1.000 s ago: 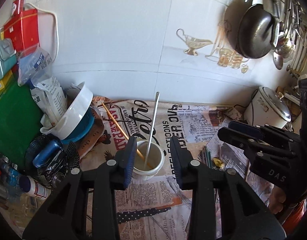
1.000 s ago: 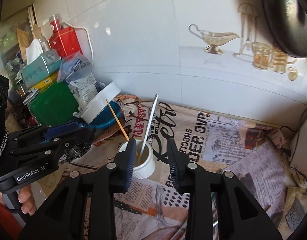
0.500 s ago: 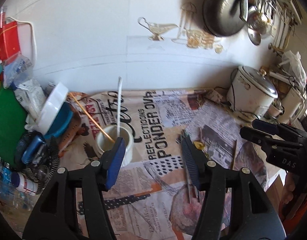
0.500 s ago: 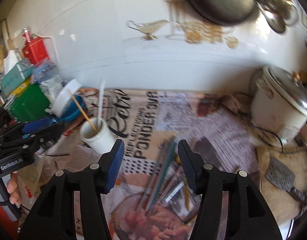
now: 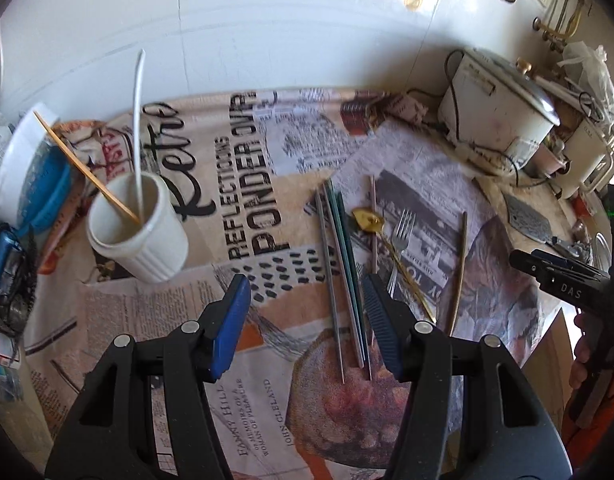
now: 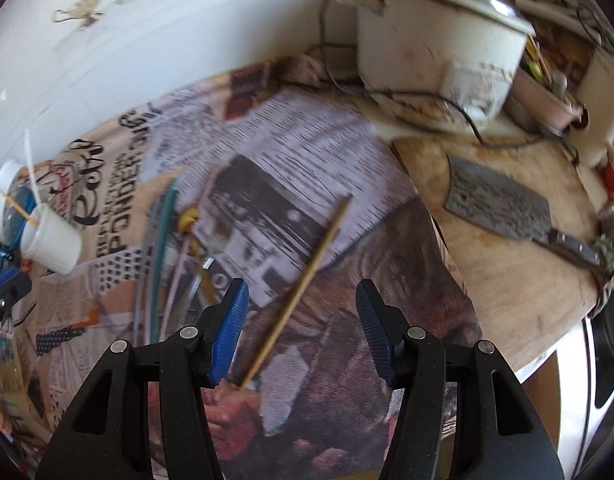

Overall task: Organize utensils
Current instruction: 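Move both open tools back over the utensil pile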

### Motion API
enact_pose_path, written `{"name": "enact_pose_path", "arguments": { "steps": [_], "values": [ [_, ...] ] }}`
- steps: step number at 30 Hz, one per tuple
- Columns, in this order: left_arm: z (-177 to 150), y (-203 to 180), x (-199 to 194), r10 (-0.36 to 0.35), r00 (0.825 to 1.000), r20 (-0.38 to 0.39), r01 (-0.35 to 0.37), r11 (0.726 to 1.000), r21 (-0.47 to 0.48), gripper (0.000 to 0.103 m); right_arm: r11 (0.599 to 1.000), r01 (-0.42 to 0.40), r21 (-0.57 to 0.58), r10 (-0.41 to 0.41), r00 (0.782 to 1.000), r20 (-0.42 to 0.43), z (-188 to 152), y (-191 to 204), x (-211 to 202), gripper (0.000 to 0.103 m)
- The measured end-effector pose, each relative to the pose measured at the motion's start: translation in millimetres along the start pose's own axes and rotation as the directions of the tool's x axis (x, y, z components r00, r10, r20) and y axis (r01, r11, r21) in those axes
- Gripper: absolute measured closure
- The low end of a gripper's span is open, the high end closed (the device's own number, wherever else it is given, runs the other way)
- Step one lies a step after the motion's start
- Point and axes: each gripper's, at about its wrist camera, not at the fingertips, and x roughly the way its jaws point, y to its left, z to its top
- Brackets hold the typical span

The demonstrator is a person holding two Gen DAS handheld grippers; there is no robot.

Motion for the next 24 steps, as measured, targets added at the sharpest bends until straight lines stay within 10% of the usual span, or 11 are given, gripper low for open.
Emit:
{"name": "enact_pose_path", "arguments": {
  "steps": [10, 24],
  "values": [
    [-16.3, 2.3, 40.1, 0.027, 0.993, -0.116, -0.029, 0.999, -0.013, 0.045, 0.999, -0.007, 0.05, 0.015, 0.987, -0.158, -0.7, -12.4, 71.0, 0.052],
    [-5.1, 11.5, 65.0, 0.022, 0.986, -0.168, -0.029, 0.999, -0.037, 0.045, 0.997, -0.047, -0.066, 0.034, 0.982, -0.184, -1.6, 26.3, 91.9, 0.083]
  ]
}}
